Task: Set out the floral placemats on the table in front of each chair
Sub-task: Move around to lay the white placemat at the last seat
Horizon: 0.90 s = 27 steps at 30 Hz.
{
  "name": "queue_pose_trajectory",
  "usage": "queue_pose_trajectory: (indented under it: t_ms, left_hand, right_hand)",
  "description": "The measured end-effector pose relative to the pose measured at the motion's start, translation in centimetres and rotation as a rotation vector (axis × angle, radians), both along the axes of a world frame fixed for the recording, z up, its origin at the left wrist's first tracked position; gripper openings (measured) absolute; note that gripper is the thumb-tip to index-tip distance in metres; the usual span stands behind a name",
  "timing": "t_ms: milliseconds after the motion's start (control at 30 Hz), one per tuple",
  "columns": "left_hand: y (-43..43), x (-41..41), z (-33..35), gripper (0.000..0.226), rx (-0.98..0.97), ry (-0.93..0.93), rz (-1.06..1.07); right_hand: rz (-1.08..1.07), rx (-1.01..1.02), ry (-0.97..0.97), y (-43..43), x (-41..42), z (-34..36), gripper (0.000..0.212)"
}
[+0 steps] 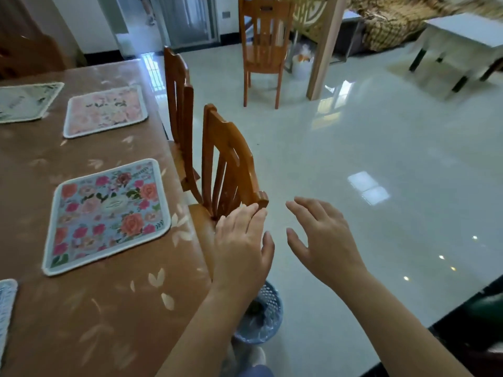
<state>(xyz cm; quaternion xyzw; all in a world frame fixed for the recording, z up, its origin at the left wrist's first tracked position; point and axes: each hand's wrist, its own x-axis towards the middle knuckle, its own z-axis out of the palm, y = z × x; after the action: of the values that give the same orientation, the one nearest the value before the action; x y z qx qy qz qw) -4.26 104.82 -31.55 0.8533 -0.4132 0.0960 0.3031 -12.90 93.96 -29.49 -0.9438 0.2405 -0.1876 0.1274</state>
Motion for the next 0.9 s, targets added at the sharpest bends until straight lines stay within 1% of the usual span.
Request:
queue_pose_trajectory:
  t_ms: [300,400,533,633,733,900]
  left_hand:
    - [-6.7,3.9,0.2,0.04,0.015,0.014,0.112]
    - [-10.2,4.4,-0.1,0.04,0.013,0.017,0.186]
    - [-15.9,4.3,-0.2,0.037,0.023,-0.018,0.325]
    - [-20.9,3.7,0.3,0.035,0.041,0.0,0.41]
    - [-25.3,3.2,1.2,0.038,0.061,0.009,0.476]
    - [-30.1,4.2,2.2,0.04,0.126,-0.071,0.551]
  right_hand:
    - [0.09,0.018,-0.055,-7.7,5.5,-0.8,0.04]
    - [0.134,0.028,-0.064,-11.9,6.9,-1.1,0.039]
    - [0.247,0.034,-0.073,-18.3,8.3,-0.9,0.039]
    - [0.335,0.022,-0.076,-23.4,8.5,-0.3,0.04]
    - [0.391,0.009,-0.079,-28.3,9.0,0.6,0.04]
    - [0.439,0.019,-0.101,-34.0,11.4,1.4,0.04]
